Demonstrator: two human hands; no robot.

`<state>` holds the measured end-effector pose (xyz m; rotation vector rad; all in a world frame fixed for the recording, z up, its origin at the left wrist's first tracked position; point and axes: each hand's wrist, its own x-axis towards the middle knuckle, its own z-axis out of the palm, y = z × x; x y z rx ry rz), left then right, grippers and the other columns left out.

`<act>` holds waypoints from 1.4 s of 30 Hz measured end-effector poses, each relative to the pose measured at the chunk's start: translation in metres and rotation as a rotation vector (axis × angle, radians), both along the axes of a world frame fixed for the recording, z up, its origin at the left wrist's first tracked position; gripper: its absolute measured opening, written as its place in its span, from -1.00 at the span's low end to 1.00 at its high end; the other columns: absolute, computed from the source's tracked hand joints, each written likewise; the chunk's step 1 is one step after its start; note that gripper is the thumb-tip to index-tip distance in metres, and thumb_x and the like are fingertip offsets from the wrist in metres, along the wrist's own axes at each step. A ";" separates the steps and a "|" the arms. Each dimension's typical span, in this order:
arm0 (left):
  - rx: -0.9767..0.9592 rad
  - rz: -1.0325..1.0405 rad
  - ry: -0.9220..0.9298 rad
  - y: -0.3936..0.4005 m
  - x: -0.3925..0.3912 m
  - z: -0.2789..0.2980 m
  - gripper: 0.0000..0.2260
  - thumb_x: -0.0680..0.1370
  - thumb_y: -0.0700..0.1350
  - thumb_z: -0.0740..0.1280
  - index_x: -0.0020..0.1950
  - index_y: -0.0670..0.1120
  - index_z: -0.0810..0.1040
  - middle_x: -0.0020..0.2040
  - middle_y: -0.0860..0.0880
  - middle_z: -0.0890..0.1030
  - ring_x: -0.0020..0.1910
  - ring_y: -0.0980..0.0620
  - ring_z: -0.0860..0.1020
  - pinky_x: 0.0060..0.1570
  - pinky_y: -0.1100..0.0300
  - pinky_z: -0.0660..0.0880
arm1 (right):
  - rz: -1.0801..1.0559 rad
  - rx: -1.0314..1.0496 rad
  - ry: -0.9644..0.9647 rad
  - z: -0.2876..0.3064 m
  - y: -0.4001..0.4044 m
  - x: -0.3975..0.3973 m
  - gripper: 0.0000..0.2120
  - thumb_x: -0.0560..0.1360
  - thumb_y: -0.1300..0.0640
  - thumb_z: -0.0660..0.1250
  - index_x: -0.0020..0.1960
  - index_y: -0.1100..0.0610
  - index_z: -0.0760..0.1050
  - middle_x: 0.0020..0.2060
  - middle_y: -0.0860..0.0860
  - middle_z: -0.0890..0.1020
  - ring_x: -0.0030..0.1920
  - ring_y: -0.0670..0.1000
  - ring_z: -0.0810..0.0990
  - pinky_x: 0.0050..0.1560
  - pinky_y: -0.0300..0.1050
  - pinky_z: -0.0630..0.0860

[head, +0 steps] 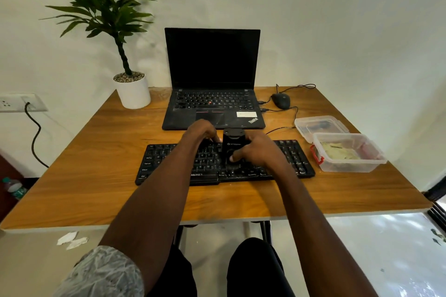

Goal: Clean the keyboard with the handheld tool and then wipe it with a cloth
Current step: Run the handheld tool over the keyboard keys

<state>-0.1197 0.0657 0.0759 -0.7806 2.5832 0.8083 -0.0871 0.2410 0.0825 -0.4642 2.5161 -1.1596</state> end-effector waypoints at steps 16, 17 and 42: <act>0.131 -0.006 0.174 0.028 -0.011 -0.010 -0.50 0.43 -0.06 0.51 0.27 -0.26 0.50 0.26 -0.16 0.55 0.22 -0.17 0.52 0.15 0.01 0.47 | -0.076 0.060 0.035 0.004 0.042 -0.016 -0.61 0.32 0.25 0.52 0.11 0.07 0.54 -0.01 0.03 0.64 -0.02 0.05 0.60 -0.03 -0.01 0.57; 0.141 0.002 0.166 0.028 -0.012 -0.010 -0.46 0.42 -0.04 0.52 0.30 -0.26 0.48 0.28 -0.17 0.53 0.24 -0.18 0.50 0.14 0.01 0.44 | -0.111 0.075 0.040 0.005 0.051 -0.020 -0.60 0.32 0.25 0.52 0.12 0.09 0.55 -0.01 0.05 0.64 -0.03 0.06 0.60 -0.04 -0.01 0.57; -0.052 -0.068 0.059 0.029 -0.022 -0.010 -0.70 0.59 -0.11 0.31 0.24 -0.26 0.54 0.06 -0.14 0.52 0.03 -0.05 0.52 -0.01 0.14 0.45 | 0.062 0.006 -0.045 0.006 0.017 -0.002 -0.66 0.35 0.29 0.48 0.08 0.08 0.56 -0.10 -0.04 0.64 -0.10 -0.03 0.61 -0.20 -0.18 0.49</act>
